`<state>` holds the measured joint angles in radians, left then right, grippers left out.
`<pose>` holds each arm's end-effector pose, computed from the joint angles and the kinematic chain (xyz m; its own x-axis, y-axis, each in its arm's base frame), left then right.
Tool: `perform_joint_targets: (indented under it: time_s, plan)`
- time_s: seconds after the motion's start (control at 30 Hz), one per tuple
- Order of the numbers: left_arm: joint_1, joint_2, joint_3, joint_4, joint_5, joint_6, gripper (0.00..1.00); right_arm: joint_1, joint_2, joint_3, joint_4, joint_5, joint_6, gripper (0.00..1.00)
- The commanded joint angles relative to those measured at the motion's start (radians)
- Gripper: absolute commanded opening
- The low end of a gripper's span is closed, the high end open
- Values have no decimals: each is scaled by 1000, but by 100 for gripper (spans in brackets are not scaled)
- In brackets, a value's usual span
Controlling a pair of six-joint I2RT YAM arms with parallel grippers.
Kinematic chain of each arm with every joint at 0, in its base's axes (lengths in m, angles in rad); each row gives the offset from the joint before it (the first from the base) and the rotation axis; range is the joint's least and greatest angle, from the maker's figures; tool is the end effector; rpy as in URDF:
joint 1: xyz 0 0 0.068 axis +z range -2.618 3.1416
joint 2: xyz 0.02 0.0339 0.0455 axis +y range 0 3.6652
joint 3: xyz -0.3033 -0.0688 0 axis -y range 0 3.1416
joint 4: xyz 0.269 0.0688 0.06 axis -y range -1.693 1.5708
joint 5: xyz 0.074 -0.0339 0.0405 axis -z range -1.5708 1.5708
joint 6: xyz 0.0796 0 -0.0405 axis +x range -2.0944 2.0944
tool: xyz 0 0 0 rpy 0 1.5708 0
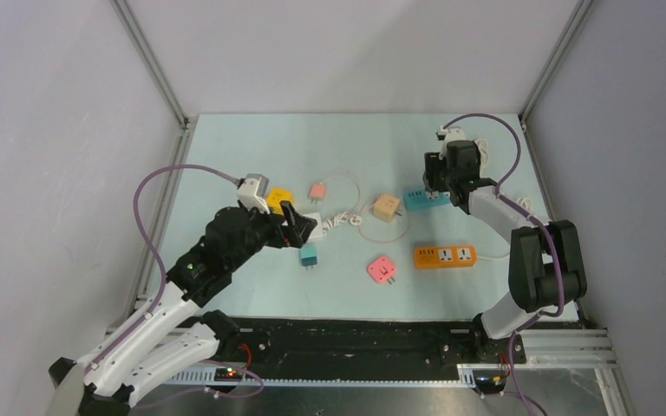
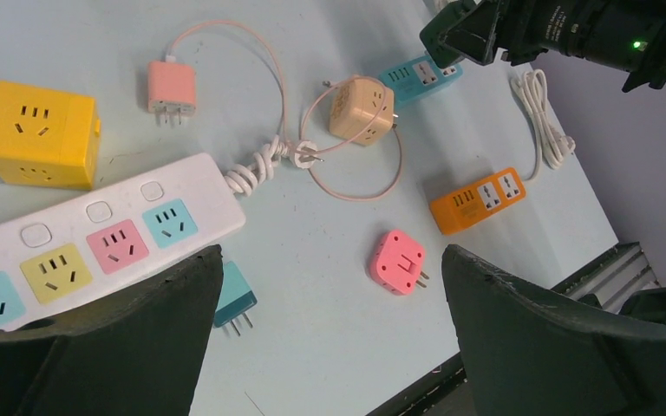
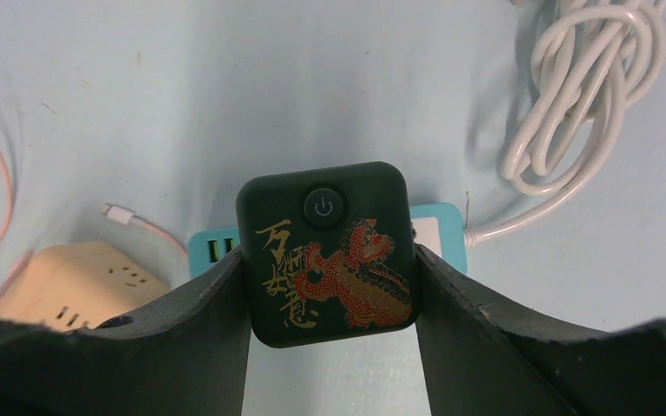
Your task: Insert the plug
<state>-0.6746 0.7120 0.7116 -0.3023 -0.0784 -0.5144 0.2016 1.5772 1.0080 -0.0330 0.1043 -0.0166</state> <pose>0.1646 -0.1237 0.3258 -0.4803 -0.2439 -0.8425 0.3767 0.8101 -0.4493 0.4005 0.0734 0.2356 -0.5530 -0.1299 -0.8230 -0.1243 0.9896 -0.0726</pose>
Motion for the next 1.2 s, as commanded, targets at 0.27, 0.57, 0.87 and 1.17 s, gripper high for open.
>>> perform_joint_targets:
  time_s: [0.27, 0.57, 0.87, 1.17]
  plan:
    - [-2, 21, 8, 24, -13, 13, 100, -31, 33, 15, -41, -40, 32, 0]
    - [-3, 17, 3, 24, -3, 3, 100, -44, 34, 14, -86, -81, 41, 0]
    - [-2, 22, -5, 25, 6, -11, 100, -48, -21, 4, -121, -139, 43, 0]
    - [-3, 30, -13, 24, 11, -21, 100, -51, -17, 4, -150, -122, 36, 0]
